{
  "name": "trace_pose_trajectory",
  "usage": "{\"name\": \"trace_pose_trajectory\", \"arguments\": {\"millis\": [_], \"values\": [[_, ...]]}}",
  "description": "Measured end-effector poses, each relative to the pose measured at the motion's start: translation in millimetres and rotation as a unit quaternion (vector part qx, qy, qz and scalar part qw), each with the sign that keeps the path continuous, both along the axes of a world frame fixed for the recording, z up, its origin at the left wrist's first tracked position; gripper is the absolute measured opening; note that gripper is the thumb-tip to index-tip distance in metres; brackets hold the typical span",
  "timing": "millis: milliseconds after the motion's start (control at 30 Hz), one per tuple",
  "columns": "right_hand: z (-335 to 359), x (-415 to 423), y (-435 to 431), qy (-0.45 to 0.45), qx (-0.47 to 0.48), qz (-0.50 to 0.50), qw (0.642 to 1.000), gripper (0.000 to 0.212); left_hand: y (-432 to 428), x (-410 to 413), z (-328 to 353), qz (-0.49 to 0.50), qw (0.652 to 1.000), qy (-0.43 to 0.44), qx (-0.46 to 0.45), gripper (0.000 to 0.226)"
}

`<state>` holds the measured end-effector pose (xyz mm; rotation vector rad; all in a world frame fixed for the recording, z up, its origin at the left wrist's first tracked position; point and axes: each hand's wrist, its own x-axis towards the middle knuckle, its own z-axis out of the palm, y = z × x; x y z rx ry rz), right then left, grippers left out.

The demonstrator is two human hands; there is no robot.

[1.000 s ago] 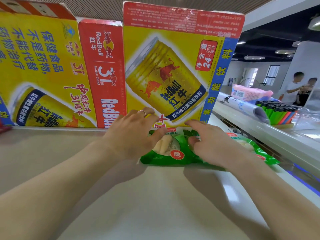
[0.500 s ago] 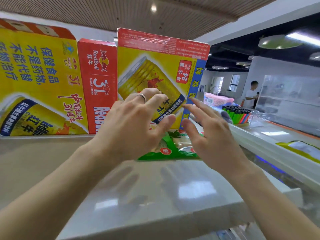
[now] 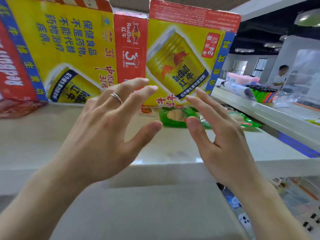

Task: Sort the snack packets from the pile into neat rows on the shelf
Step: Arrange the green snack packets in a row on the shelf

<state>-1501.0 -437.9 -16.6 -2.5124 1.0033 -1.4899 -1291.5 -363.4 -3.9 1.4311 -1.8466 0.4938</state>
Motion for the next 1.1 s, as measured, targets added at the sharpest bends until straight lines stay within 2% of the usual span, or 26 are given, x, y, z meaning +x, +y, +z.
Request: {"name": "trace_pose_trajectory", "arguments": {"millis": [67, 233, 433, 600, 767, 1100], "values": [[-4.2, 2.2, 1.5, -0.001, -0.005, 0.021, 1.0, 0.045, 11.3, -1.1, -7.6, 0.023, 0.999, 0.01, 0.026, 0.063], [-13.7, 0.0, 3.3, 0.043, -0.035, 0.069, 0.996, 0.054, 29.5, -15.0, -19.9, 0.117, 0.99, -0.038, 0.07, 0.062], [-16.0, -5.8, 8.8, 0.092, -0.053, 0.105, 0.989, 0.059, 51.4, -39.6, -23.5, 0.226, 0.968, -0.076, 0.083, 0.063], [-19.8, 0.0, 22.4, 0.093, -0.044, 0.177, 0.979, 0.06, 87.1, -53.6, -30.6, 0.308, 0.943, -0.067, 0.102, 0.063], [-28.3, 26.4, 51.7, 0.089, -0.019, 0.287, 0.954, 0.057, 138.8, -61.2, -32.7, 0.398, 0.908, -0.065, 0.116, 0.063], [-22.8, 78.0, 118.3, 0.092, -0.046, 0.354, 0.929, 0.056, 225.8, -35.9, -33.8, 0.478, 0.873, -0.03, 0.094, 0.063]]}}
